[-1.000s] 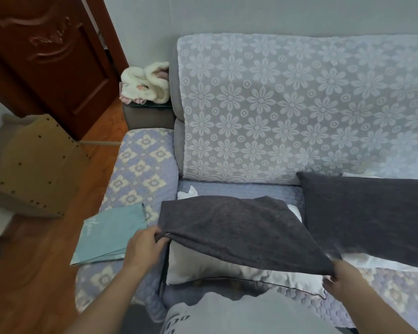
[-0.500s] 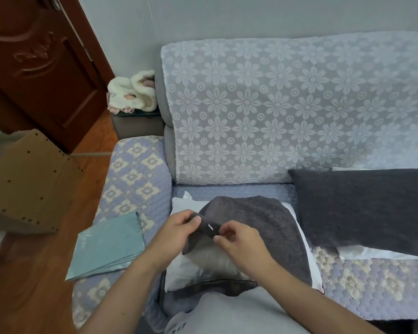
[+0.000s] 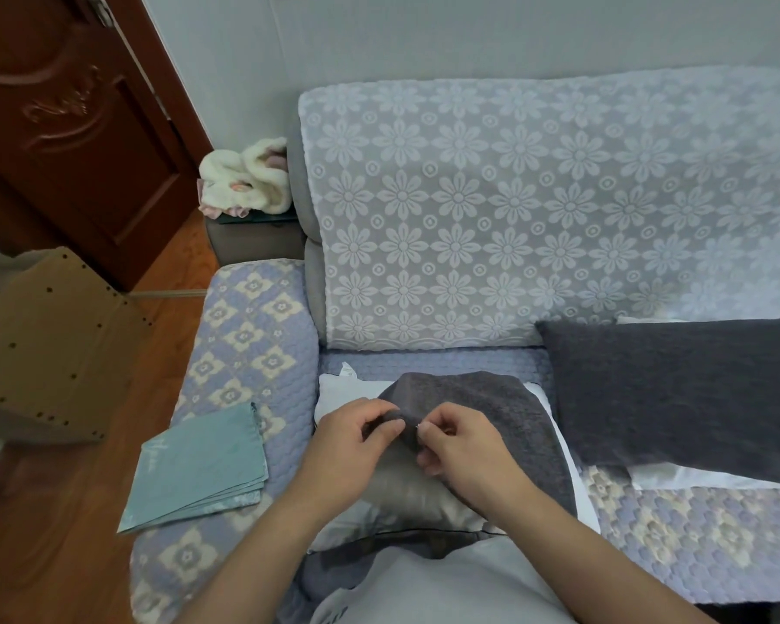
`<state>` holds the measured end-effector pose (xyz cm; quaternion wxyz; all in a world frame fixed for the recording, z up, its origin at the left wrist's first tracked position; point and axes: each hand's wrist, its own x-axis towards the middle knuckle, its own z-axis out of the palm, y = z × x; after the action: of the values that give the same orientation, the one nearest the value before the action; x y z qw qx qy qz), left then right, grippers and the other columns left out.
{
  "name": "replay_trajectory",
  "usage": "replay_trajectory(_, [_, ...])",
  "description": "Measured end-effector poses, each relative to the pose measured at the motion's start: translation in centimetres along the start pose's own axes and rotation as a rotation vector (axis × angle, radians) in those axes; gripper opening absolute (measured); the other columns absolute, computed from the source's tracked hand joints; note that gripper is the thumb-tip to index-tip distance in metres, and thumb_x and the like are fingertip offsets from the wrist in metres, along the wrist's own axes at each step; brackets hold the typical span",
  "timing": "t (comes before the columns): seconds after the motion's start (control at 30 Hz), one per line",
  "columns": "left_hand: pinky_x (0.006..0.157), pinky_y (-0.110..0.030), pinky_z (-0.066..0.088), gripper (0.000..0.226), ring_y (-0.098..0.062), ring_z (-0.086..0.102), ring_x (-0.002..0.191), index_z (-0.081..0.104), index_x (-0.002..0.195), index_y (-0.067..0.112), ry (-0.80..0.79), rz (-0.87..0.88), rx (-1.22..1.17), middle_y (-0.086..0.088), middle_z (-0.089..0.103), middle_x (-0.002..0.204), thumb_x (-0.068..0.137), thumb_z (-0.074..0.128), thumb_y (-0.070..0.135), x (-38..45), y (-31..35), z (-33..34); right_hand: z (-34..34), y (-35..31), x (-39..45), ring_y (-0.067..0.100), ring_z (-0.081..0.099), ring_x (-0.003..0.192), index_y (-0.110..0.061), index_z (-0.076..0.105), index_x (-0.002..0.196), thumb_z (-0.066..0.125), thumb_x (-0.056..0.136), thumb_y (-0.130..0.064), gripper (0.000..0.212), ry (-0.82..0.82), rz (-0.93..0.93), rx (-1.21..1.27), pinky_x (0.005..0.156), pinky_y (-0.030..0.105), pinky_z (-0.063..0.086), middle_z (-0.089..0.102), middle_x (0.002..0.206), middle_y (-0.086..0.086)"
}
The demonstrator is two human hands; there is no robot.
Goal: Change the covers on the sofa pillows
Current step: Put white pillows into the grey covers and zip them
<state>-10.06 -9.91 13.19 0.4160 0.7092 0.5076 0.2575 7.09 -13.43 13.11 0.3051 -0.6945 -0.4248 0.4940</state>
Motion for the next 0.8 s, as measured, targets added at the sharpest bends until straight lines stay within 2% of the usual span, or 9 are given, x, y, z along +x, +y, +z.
replay_trajectory(0.1, [0.076,-0.027,0.046,0.016,-0.005,0.057,0.083,0.072,0.094,0.024,0.064,0.201,0.226,0.016,0.062,0.082,0.093,0.061,0.035,0.2,-0.5,0.4,-0.5,1.1,0.8,0.008,0.060,0.062,-0.016,0.058,0.071,0.058,0.090,-0.017,0.020,0.078,0.008,-0.208,0.062,0.029,0.049,0.066,0.063,0.000])
replay_trajectory(0.2, [0.079,-0.021,0.046,0.012,-0.006,0.061,0.088,0.073,0.095,0.019,0.262,0.163,0.102,0.013,0.066,0.089,0.096,0.063,0.026,0.6,-0.1,0.2,-1.5,3.5,2.5,0.023,0.063,0.081,-0.018,0.054,0.075,0.055,0.091,-0.021,0.017,0.137,0.090,-0.389,0.069,0.034,0.048,0.068,0.082,0.005])
replay_trajectory(0.3, [0.085,-0.022,0.049,0.012,-0.002,0.064,0.094,0.071,0.107,0.024,0.503,-0.109,-0.065,0.012,0.069,0.100,0.099,0.063,0.027,1.3,-1.1,-1.7,-3.8,7.0,3.7,0.036,0.061,0.100,-0.012,0.053,0.088,0.049,0.090,-0.015,0.005,0.199,0.209,-0.578,0.075,0.034,0.044,0.066,0.105,0.016])
replay_trajectory(0.43, [0.104,-0.045,0.049,0.041,-0.026,0.062,0.117,0.065,0.129,0.020,0.821,-0.490,-0.264,0.003,0.066,0.125,0.099,0.058,0.046,2.8,-5.1,-6.9,-10.3,12.7,3.5,0.038,0.061,0.112,-0.004,0.058,0.107,0.050,0.088,-0.010,0.021,0.319,0.428,-0.712,0.090,0.038,0.049,0.064,0.119,0.020])
replay_trajectory(0.53, [0.103,-0.043,0.048,0.035,-0.030,0.059,0.117,0.065,0.130,0.008,0.838,-0.600,-0.257,-0.007,0.062,0.129,0.102,0.057,0.028,2.9,-7.2,-7.8,-13.2,15.0,3.3,0.040,0.061,0.102,-0.006,0.051,0.088,0.055,0.089,-0.008,0.004,0.394,0.379,-0.734,0.077,0.036,0.044,0.063,0.109,0.023])
replay_trajectory(0.63, [0.085,-0.042,0.055,0.026,-0.027,0.065,0.086,0.060,0.126,0.012,0.856,-0.741,-0.461,-0.012,0.066,0.109,0.105,0.053,0.025,2.8,-10.0,-6.7,-13.5,15.1,4.4,0.044,0.058,0.090,0.001,0.054,0.077,0.059,0.089,-0.003,0.014,0.501,0.186,-0.663,0.076,0.041,0.042,0.057,0.102,0.029])
replay_trajectory(0.7, [0.071,-0.035,0.055,0.023,-0.022,0.063,0.071,0.051,0.127,0.012,0.826,-0.824,-0.643,-0.012,0.062,0.098,0.106,0.048,0.020,2.7,-11.8,-5.7,-13.5,14.8,4.8,0.040,0.056,0.104,0.002,0.057,0.070,0.055,0.091,-0.005,0.021,0.526,0.166,-0.563,0.087,0.042,0.044,0.057,0.117,0.028])
replay_trajectory(0.77, [0.071,-0.036,0.057,0.020,-0.022,0.066,0.071,0.052,0.118,0.006,0.806,-0.848,-0.603,-0.014,0.064,0.098,0.102,0.049,0.016,2.3,-13.0,-4.9,-13.2,14.4,4.8,0.031,0.051,0.125,0.002,0.055,0.063,0.054,0.092,-0.006,0.030,0.552,0.160,-0.415,0.090,0.036,0.043,0.057,0.129,0.019])
replay_trajectory(0.8, [0.075,-0.040,0.058,0.020,-0.023,0.067,0.072,0.055,0.113,0.003,0.797,-0.851,-0.525,-0.014,0.066,0.094,0.099,0.051,0.017,2.0,-13.6,-4.6,-13.0,14.2,4.8,0.027,0.051,0.125,0.005,0.054,0.063,0.053,0.092,-0.005,0.031,0.560,0.164,-0.301,0.085,0.033,0.043,0.060,0.121,0.014])
